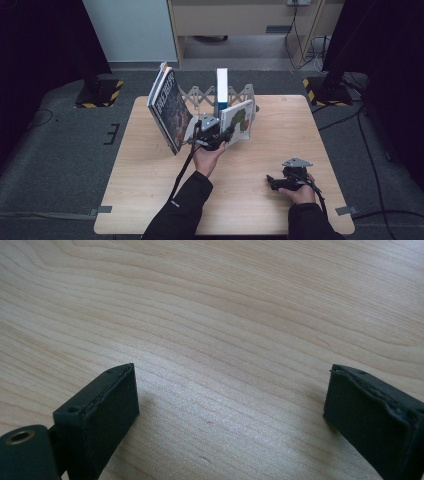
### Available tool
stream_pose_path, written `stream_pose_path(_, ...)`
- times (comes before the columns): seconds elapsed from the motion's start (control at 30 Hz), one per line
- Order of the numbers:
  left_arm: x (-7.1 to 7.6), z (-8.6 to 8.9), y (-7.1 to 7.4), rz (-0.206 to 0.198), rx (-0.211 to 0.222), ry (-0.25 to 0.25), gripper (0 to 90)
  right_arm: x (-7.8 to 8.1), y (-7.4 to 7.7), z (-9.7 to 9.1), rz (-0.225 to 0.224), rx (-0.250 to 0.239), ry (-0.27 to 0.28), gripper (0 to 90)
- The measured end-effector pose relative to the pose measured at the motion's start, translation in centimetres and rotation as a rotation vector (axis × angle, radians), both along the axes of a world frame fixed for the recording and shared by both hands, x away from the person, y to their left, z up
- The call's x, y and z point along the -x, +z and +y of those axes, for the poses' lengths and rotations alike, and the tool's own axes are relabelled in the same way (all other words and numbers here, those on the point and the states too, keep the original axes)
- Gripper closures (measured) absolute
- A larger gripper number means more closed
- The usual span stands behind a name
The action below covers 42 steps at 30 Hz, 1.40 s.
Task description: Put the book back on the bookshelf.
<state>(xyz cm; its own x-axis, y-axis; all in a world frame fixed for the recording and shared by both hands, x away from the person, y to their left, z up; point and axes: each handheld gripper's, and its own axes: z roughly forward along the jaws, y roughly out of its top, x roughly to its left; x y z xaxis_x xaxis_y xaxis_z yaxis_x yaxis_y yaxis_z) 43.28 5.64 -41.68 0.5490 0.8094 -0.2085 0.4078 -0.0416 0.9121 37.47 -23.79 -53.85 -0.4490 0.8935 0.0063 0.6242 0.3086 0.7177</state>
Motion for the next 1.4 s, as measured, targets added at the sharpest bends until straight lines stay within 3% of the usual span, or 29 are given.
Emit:
stream_pose_path(0.17,-0.7,-0.2,-0.6,0.008,0.008,0.020,74.2,0.0,0.0,0.0,0.000,0.000,-0.001,7.4)
stream_pose_path(0.6,-1.9,-1.5,-2.3,0.009,-0.060,0.061,74.2,0.0,0.0,0.0,-0.002,0.005,0.000,7.1)
stream_pose_path(0.97,-2.6,-2.3,-3.6,0.020,-0.075,0.076,74.1,0.0,0.0,0.0,-0.001,0.004,0.000,7.1)
stream_pose_path(1.13,-2.4,-2.4,-4.0,0.010,-0.075,0.079,73.9,0.0,0.0,0.1,-0.003,0.004,0.000,6.7)
stream_pose_path(1.4,-1.2,-2.4,-5.2,0.026,-0.113,0.082,73.0,0.0,0.0,0.2,0.003,0.001,0.000,6.6)
